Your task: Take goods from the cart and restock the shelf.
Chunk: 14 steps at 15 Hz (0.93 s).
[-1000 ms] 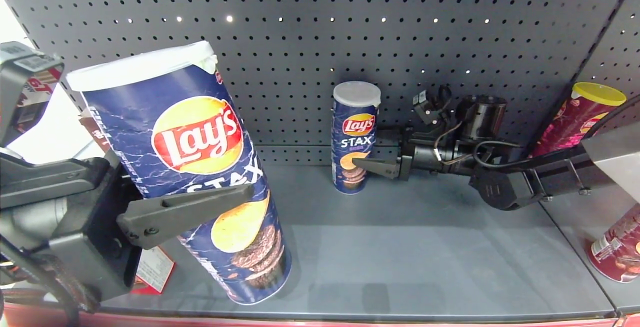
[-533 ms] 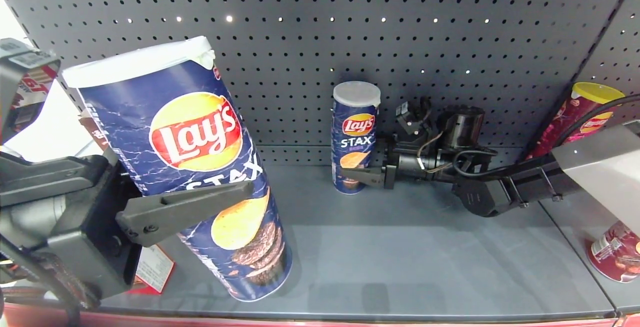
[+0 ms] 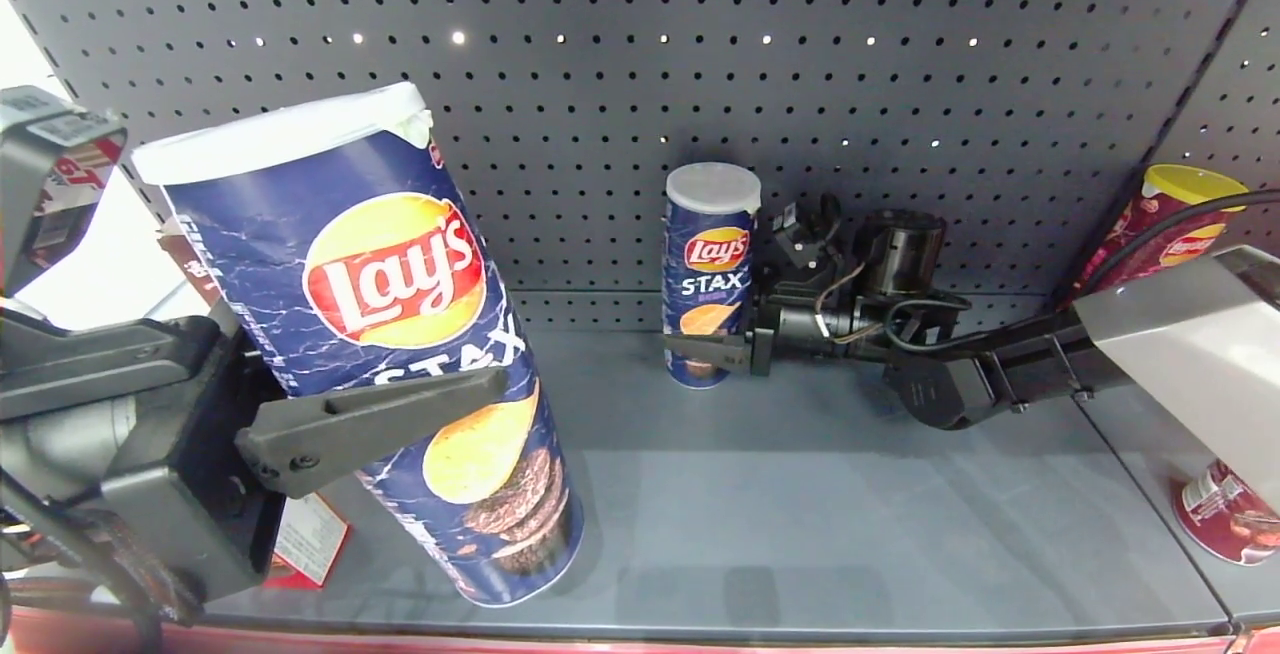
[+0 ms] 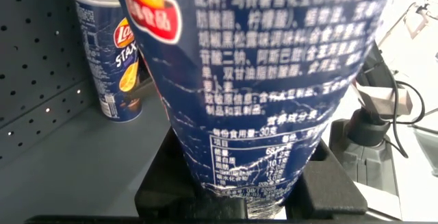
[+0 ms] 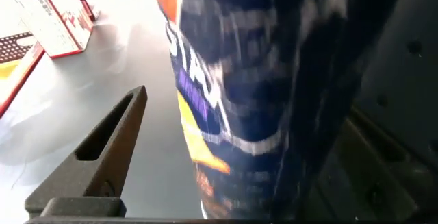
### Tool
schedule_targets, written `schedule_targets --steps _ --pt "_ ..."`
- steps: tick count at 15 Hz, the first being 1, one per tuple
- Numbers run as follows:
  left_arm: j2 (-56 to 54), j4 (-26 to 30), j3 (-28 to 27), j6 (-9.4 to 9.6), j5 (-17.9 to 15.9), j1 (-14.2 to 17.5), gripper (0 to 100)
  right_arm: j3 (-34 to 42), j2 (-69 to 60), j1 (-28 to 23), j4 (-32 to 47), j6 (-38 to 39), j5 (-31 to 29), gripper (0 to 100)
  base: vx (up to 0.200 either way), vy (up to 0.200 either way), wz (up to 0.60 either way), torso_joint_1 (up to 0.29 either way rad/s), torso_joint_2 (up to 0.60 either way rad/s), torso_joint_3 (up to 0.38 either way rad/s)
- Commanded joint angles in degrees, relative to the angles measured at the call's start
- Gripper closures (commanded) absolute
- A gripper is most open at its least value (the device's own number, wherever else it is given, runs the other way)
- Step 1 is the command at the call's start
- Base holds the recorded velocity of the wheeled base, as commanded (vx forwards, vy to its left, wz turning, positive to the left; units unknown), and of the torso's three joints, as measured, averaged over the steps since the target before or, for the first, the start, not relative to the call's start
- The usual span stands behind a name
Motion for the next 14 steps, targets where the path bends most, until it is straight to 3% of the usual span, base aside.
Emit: schedule_targets --steps 1,2,10,14 --pt "-0.1 0.0 0.1 -0.01 0.0 0.0 100 -0.8 0.9 0.2 -0.6 0.0 0.0 0 0.000 0.000 0.00 0.000 0.00 0.000" --pt "-0.1 0.0 0.0 -0.01 0.0 0.0 100 -1.0 1.2 0.5 -0.9 0.1 -0.1 100 0.000 0.000 0.00 0.000 0.00 0.000" --pt "-0.3 0.0 -0.2 -0.01 0.1 0.0 100 0.5 -1.7 2.5 -1.3 0.1 -3.7 100 0.000 0.000 0.00 0.000 0.00 0.000" --pt "-0.3 0.0 -0.5 -0.01 0.1 0.1 100 11.4 -10.1 2.6 -5.0 0.1 -4.9 100 0.000 0.000 0.00 0.000 0.00 0.000"
